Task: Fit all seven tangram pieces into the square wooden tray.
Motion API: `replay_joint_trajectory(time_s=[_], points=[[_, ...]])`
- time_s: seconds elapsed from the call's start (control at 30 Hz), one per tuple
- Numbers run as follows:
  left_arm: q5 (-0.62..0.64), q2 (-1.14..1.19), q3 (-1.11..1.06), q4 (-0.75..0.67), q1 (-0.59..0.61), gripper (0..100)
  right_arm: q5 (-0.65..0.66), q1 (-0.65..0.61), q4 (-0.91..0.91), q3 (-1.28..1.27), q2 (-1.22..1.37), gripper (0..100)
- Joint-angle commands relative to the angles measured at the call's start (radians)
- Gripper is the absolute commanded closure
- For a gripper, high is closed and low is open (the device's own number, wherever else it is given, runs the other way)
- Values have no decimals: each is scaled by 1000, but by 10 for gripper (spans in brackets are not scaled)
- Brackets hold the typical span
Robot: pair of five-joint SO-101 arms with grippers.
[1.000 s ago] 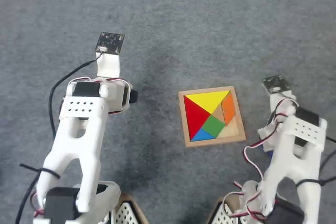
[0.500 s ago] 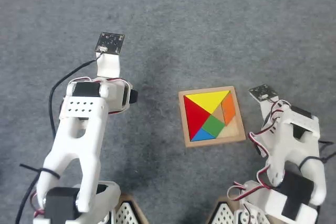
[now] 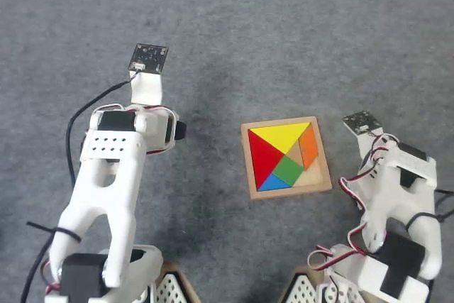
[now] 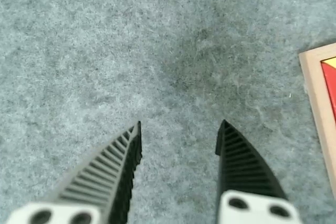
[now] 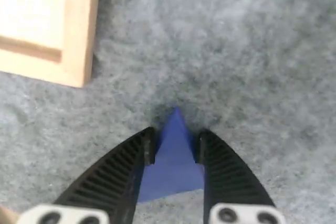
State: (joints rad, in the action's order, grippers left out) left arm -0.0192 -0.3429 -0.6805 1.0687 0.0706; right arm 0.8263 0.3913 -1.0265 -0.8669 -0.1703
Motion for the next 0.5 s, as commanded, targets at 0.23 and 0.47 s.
replay_joint_trajectory(time_s=[0.23,0.47], points=[[-11,-35,13,-25,-9,775,-152,65,-15,31,1,887],[-11,-35,15,-25,-9,775,-238,153,-145,41,-177,741]])
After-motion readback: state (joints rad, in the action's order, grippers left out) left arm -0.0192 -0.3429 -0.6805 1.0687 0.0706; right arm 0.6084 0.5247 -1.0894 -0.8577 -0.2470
